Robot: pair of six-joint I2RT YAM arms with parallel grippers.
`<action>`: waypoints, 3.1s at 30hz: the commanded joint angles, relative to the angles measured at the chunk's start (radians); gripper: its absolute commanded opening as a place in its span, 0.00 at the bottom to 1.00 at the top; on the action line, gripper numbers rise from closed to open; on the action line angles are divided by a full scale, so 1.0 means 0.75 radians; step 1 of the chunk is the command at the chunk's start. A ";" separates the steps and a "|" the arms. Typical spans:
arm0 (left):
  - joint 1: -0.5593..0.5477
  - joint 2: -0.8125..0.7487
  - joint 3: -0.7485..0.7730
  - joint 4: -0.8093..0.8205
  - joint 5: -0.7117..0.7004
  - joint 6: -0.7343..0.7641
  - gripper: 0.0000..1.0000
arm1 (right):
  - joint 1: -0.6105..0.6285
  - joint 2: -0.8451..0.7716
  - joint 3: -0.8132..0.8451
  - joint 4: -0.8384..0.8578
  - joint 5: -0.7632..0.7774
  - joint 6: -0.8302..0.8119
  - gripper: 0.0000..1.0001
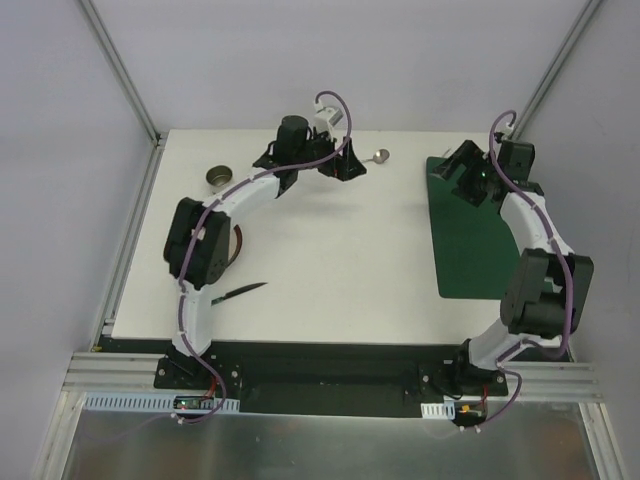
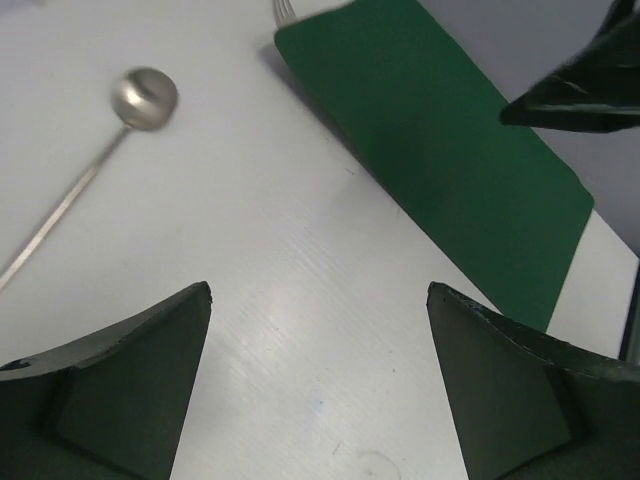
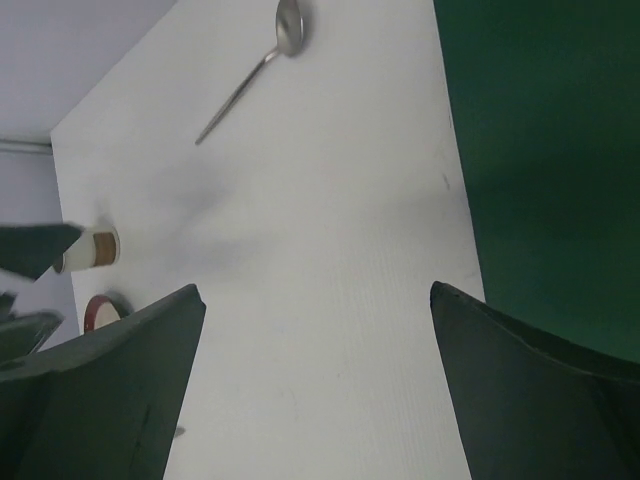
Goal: Set the dinner table for one person
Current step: Pick up the napkin from the corner of the board.
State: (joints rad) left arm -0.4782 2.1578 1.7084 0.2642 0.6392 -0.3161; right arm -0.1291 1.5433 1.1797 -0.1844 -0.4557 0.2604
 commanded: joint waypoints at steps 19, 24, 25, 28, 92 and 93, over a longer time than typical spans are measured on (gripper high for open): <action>-0.009 -0.705 -0.515 -0.287 -0.535 0.243 0.89 | -0.157 1.033 1.063 0.004 -0.012 -0.024 0.97; -0.009 -0.715 -0.523 -0.307 -0.541 0.243 0.89 | -0.180 1.145 1.188 0.035 -0.049 0.041 0.97; -0.009 -0.715 -0.523 -0.307 -0.531 0.241 0.88 | -0.180 1.170 1.202 0.037 -0.049 0.043 0.97; -0.009 -0.725 -0.533 -0.313 -0.517 0.246 0.88 | -0.182 1.211 1.245 0.039 -0.053 0.062 0.97; -0.017 -0.721 -0.488 -0.377 -0.435 0.225 0.88 | -0.478 0.544 0.336 0.055 0.076 0.039 0.96; -0.017 -0.729 -0.486 -0.375 -0.433 0.225 0.88 | -0.476 0.524 0.293 0.092 0.066 0.064 0.96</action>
State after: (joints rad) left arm -0.4789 1.6527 1.3102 -0.0074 0.2855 -0.1482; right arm -0.4950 2.0758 1.4937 -0.2337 -0.3958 0.2203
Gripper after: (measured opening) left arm 0.878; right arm 0.961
